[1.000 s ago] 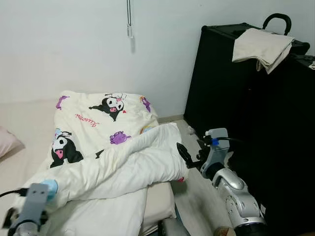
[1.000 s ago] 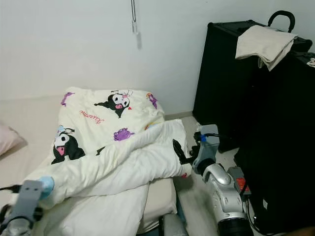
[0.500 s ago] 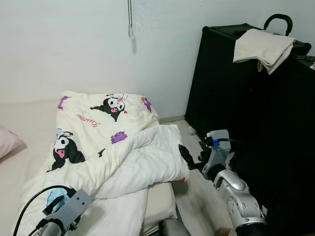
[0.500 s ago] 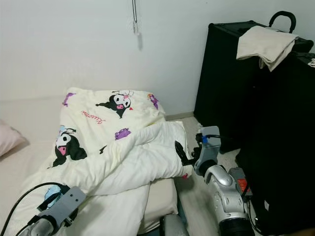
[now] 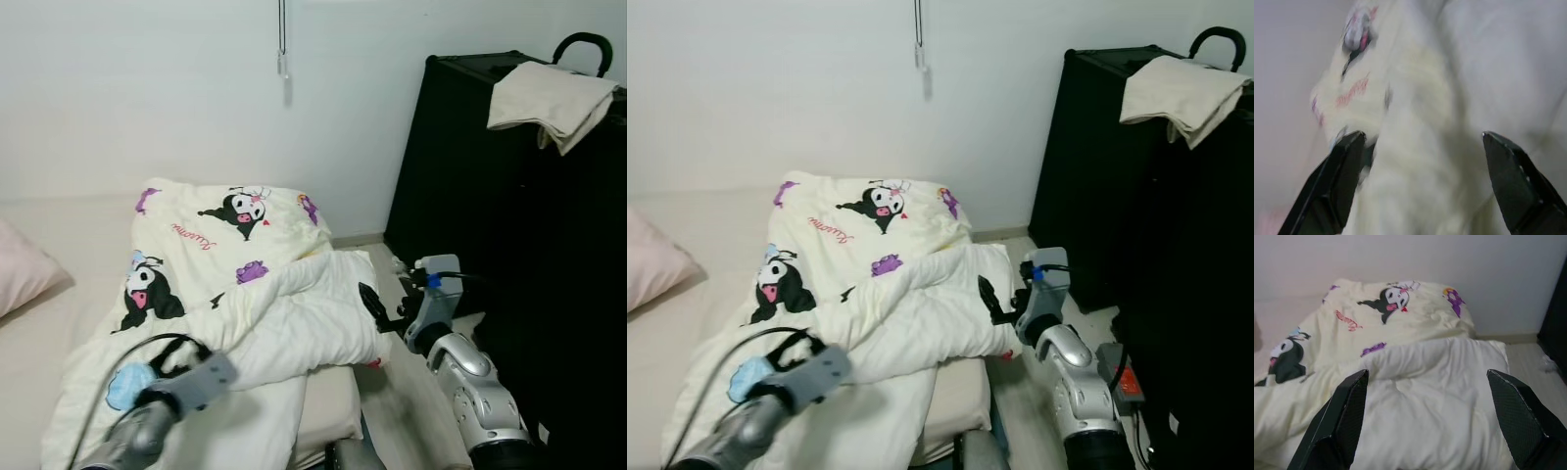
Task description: Clean up the room
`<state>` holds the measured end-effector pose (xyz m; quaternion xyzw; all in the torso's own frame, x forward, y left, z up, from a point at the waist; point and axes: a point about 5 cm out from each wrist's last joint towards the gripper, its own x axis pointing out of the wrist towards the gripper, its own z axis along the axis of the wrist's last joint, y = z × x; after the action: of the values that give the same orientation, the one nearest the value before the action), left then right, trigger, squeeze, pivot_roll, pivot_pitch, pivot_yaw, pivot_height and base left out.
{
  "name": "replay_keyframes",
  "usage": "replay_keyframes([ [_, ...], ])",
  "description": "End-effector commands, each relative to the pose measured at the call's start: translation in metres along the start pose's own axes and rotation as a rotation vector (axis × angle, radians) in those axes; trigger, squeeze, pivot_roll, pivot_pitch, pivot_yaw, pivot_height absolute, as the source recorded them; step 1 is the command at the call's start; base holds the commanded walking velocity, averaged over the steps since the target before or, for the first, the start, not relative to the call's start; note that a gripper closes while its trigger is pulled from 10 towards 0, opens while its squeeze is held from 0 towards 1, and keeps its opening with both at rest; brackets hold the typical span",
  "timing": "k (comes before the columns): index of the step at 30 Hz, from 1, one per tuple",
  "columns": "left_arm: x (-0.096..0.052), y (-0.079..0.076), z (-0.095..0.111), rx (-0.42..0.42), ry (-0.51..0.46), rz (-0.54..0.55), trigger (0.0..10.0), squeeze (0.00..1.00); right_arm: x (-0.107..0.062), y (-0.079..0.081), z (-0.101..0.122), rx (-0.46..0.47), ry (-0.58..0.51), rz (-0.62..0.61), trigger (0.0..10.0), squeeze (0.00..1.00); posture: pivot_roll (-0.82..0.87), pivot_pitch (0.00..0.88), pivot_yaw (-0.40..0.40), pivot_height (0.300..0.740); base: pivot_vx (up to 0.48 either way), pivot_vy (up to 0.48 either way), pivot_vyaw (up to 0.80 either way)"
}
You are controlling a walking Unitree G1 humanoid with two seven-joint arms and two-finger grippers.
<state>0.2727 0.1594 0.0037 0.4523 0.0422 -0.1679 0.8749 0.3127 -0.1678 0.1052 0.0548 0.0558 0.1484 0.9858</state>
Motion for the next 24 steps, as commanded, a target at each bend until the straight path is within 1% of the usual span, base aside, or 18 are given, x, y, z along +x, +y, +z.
replay_keyframes([
  [1,-0.001,-0.006,-0.001,0.043,0.015,-0.027,10.0,0.0,0.002,0.002,0.001,0.006,-0.011,0.005,10.0,0.0,-0.19,0.0,-0.001,0.626,0.0,0.0,0.0],
  [2,0.001,-0.011,0.002,0.05,0.01,-0.041,10.0,0.0,0.002,0.004,0.003,0.008,-0.016,0.006,10.0,0.0,-0.2,0.0,0.003,0.626,0.0,0.0,0.0],
  [3,0.001,-0.011,0.002,0.05,0.01,-0.041,10.0,0.0,0.002,0.004,0.003,0.008,-0.016,0.006,10.0,0.0,-0.2,0.0,0.003,0.626,0.0,0.0,0.0],
  [4,0.003,-0.015,0.006,0.064,0.007,-0.055,10.0,0.0,0.003,0.005,0.004,0.008,-0.021,0.008,10.0,0.0,-0.21,0.0,0.005,0.626,0.0,0.0,0.0],
  [5,0.003,-0.015,0.006,0.064,0.007,-0.055,10.0,0.0,0.003,0.005,0.004,0.008,-0.021,0.008,10.0,0.0,-0.21,0.0,0.005,0.626,0.0,0.0,0.0],
  [7,0.004,-0.024,0.011,0.116,0.004,-0.078,10.0,0.0,0.003,0.007,0.006,0.01,-0.031,0.01,10.0,0.0,-0.21,0.0,0.007,0.626,0.0,0.0,0.0],
  [8,0.006,-0.025,0.012,0.144,0.009,-0.071,10.0,0.0,0.002,0.008,0.007,0.014,-0.037,0.01,10.0,0.0,-0.22,0.004,0.009,0.626,0.0,0.0,0.0],
  [9,0.006,-0.025,0.012,0.144,0.009,-0.071,10.0,0.0,0.002,0.008,0.007,0.014,-0.037,0.01,10.0,0.0,-0.22,0.004,0.009,0.626,0.0,0.0,0.0],
  [11,0.011,-0.017,0.011,0.161,0.037,-0.012,10.0,0.0,0.0,0.01,0.009,0.018,-0.047,0.014,10.0,0.0,-0.23,0.021,0.015,0.626,0.0,0.0,0.0],
  [13,0.013,-0.007,0.005,0.153,0.097,0.047,10.0,0.0,-0.002,0.012,0.01,0.021,-0.053,0.018,10.0,0.0,-0.23,0.031,0.019,0.626,0.0,0.0,0.0],
  [14,0.013,-0.007,0.005,0.153,0.097,0.047,10.0,0.0,-0.002,0.012,0.01,0.021,-0.053,0.018,10.0,0.0,-0.23,0.031,0.019,0.626,0.0,0.0,0.0],
  [17,0.011,0.002,-0.008,0.129,0.188,0.095,10.0,0.0,-0.005,0.016,0.01,0.032,-0.06,0.021,10.0,0.0,-0.24,0.058,0.026,0.626,0.0,0.0,0.0],
  [18,0.011,0.002,-0.008,0.129,0.188,0.095,10.0,0.0,-0.005,0.016,0.01,0.032,-0.06,0.021,10.0,0.0,-0.24,0.058,0.026,0.626,0.0,0.0,0.0],
  [20,0.009,0.008,-0.018,0.119,0.244,0.117,10.0,0.0,-0.007,0.021,0.01,0.042,-0.062,0.027,10.0,0.0,-0.26,0.085,0.028,0.626,0.0,0.0,0.0],
  [22,0.006,0.012,-0.025,0.111,0.285,0.112,10.0,0.0,-0.01,0.027,0.005,0.049,-0.044,0.039,10.0,0.0,-0.26,0.109,0.027,0.626,0.0,0.0,0.0],
  [24,0.006,0.013,-0.027,0.113,0.295,0.108,10.0,0.0,-0.011,0.03,0.003,0.054,-0.037,0.044,10.0,0.0,-0.26,0.109,0.027,0.626,0.0,0.0,0.0],
])
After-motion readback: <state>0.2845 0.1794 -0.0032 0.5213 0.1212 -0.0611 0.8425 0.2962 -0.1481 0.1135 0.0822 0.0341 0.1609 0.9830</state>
